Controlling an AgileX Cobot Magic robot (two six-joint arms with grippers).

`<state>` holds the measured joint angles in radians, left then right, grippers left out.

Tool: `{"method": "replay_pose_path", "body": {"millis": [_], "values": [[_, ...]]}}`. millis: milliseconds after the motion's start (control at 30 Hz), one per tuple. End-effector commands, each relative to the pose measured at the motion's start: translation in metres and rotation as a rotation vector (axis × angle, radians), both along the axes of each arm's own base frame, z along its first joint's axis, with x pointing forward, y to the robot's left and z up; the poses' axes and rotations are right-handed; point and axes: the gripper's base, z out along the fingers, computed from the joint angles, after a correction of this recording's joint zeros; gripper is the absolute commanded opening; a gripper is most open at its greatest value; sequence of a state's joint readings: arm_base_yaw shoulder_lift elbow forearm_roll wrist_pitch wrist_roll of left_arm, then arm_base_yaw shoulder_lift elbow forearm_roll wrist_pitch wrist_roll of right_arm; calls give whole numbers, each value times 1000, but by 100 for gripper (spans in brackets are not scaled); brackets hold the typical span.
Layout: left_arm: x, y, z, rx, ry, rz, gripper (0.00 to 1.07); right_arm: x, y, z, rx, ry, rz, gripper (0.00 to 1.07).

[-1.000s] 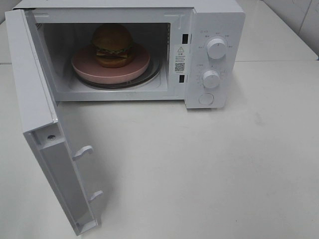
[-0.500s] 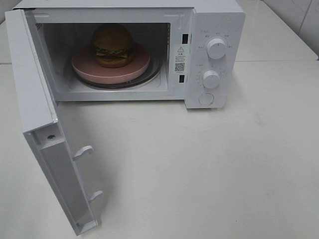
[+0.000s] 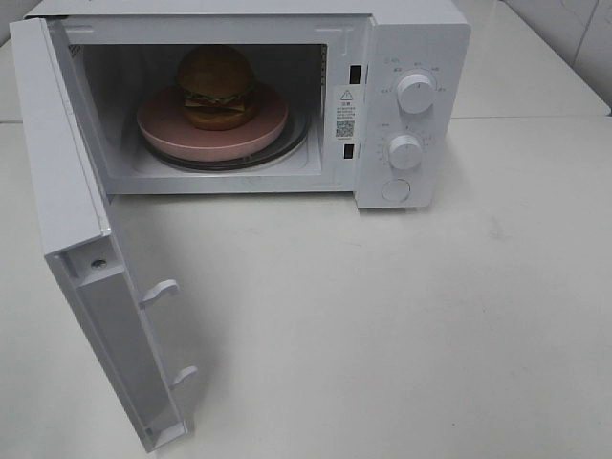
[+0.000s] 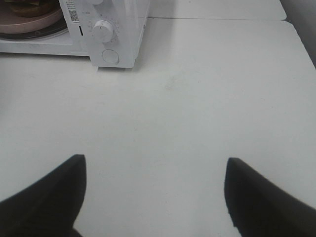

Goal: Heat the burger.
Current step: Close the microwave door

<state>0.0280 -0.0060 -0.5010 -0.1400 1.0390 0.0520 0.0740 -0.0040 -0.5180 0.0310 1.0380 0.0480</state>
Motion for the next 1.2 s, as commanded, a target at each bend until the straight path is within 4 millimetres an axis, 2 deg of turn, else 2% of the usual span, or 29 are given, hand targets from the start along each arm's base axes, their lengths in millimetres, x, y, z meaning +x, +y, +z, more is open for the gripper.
{"method": "replay_pose_path", "body": {"millis": [33,400,567,633,667,733,767,800,833,867,900,933,967,1000,1033,1067,1100,1167,1200], "values": [[-3,-1,-1,-7,-19,-7,102,-3,-1,0,0,-33,-12,76],[-1,-1,3,-40,-23,0,102,-3,-1,0,0,-33,-12,76],[5,0,13,-35,-28,8,95,-3,-1,0,0,-33,-12,76],[14,1,20,-21,-28,19,84,-3,-1,0,0,-33,-12,76],[14,1,20,-21,-28,19,84,-3,-1,0,0,-33,-12,76],[26,2,22,-18,-12,26,68,-3,-1,0,0,-33,-12,76],[26,2,22,-18,-12,26,68,-3,-1,0,0,-33,-12,76],[34,3,24,-20,-9,30,55,-3,-1,0,0,-33,-12,76],[38,3,25,-21,-12,32,50,-3,-1,0,0,-33,-12,76],[48,4,27,-14,-10,40,36,-3,-1,0,-1,-33,-12,76],[48,4,27,-14,-10,40,36,-3,-1,0,-1,-33,-12,76],[54,5,27,-7,-2,42,31,-3,-1,0,-1,-33,-12,76],[65,6,28,13,2,44,17,-3,-1,0,-1,-33,-12,76],[65,6,28,13,2,44,17,-3,-1,0,-1,-33,-12,76],[71,6,28,14,1,47,9,-3,-1,0,-1,-33,-12,76],[71,6,28,14,1,47,9,-3,-1,0,-1,-33,-12,76],[82,7,31,5,-29,54,0,-3,-1,0,-1,-33,-12,76],[88,7,33,-2,-47,57,0,-3,-1,0,-1,-33,-12,76],[99,8,36,-5,-79,66,0,-3,-1,0,-1,-33,-12,76]]}}
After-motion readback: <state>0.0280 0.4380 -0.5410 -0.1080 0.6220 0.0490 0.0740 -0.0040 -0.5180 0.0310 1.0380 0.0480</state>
